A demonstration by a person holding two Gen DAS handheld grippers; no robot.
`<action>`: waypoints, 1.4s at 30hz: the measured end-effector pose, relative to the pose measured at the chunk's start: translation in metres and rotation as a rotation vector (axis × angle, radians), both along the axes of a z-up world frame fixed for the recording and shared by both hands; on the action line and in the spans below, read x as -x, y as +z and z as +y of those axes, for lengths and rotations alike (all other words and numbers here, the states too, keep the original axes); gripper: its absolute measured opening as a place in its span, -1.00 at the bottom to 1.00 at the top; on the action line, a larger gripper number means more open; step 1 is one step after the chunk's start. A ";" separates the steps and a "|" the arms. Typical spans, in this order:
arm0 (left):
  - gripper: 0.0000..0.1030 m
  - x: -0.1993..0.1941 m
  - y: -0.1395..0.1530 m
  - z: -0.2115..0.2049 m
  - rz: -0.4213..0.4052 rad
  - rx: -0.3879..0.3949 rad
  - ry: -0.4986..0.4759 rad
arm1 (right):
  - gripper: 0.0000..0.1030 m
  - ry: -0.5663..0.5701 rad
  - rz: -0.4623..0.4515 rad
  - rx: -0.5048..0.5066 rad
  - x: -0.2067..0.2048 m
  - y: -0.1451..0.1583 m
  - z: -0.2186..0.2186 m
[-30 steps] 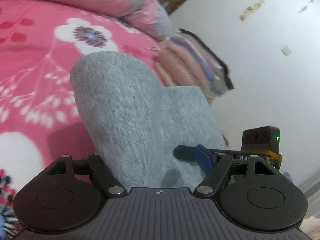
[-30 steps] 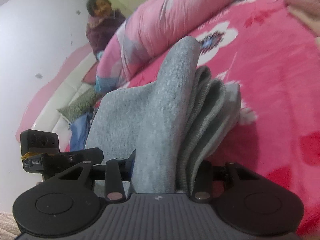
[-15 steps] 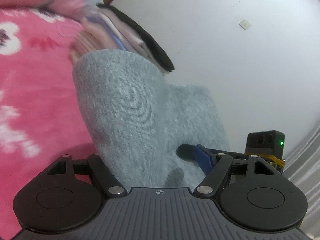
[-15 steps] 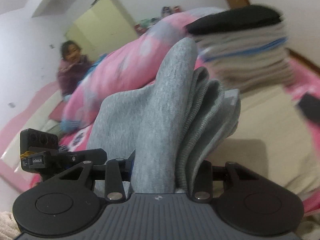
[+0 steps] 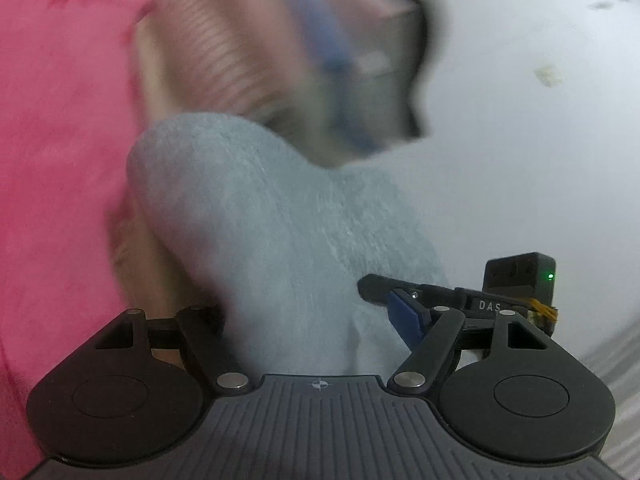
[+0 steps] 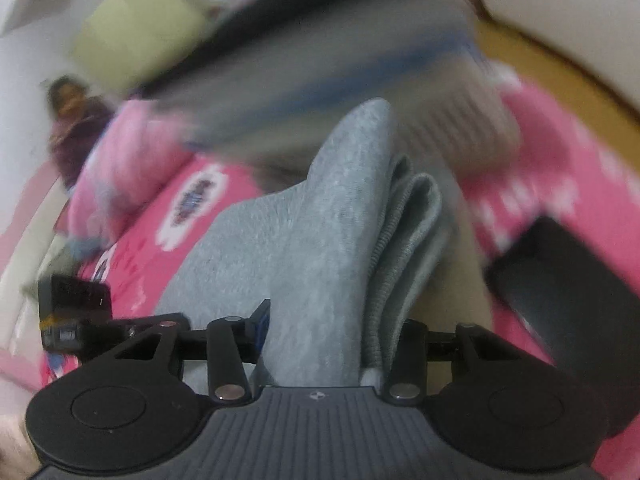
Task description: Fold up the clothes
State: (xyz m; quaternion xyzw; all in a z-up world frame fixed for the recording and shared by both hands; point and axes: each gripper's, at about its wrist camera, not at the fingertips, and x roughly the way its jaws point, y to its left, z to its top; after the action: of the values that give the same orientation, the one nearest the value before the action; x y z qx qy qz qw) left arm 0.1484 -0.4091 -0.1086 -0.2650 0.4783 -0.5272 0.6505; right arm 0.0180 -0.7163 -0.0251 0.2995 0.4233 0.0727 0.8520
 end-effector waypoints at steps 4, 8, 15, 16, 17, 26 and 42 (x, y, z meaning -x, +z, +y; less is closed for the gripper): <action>0.38 0.002 -0.001 0.002 0.014 0.042 -0.018 | -0.03 -0.026 -0.029 -0.101 0.013 -0.016 -0.012; 0.43 -0.007 0.017 0.001 0.033 0.109 -0.021 | -0.03 0.000 -0.059 -0.086 0.009 0.005 -0.010; 0.45 -0.017 -0.009 -0.007 0.071 0.015 -0.036 | 0.22 0.012 0.021 -0.086 -0.019 -0.022 -0.030; 0.46 -0.019 -0.013 -0.003 0.088 0.019 -0.047 | 0.23 -0.007 0.059 -0.117 -0.022 -0.035 -0.035; 0.55 -0.020 -0.013 0.002 0.102 0.033 -0.059 | 0.23 -0.032 0.047 -0.156 -0.017 -0.037 -0.039; 0.64 -0.006 -0.012 0.054 0.068 0.018 -0.131 | 0.49 -0.314 -0.154 -0.080 0.097 0.000 -0.023; -0.29 0.027 0.009 0.063 0.011 -0.099 -0.109 | 0.45 -0.516 -0.114 -0.194 0.113 -0.034 -0.011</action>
State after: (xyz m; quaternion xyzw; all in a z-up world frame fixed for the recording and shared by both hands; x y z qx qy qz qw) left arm 0.1215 -0.3466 -0.0996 -0.2089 0.5212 -0.5360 0.6304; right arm -0.0955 -0.7270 -0.0590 0.4731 0.2754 -0.0897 0.8320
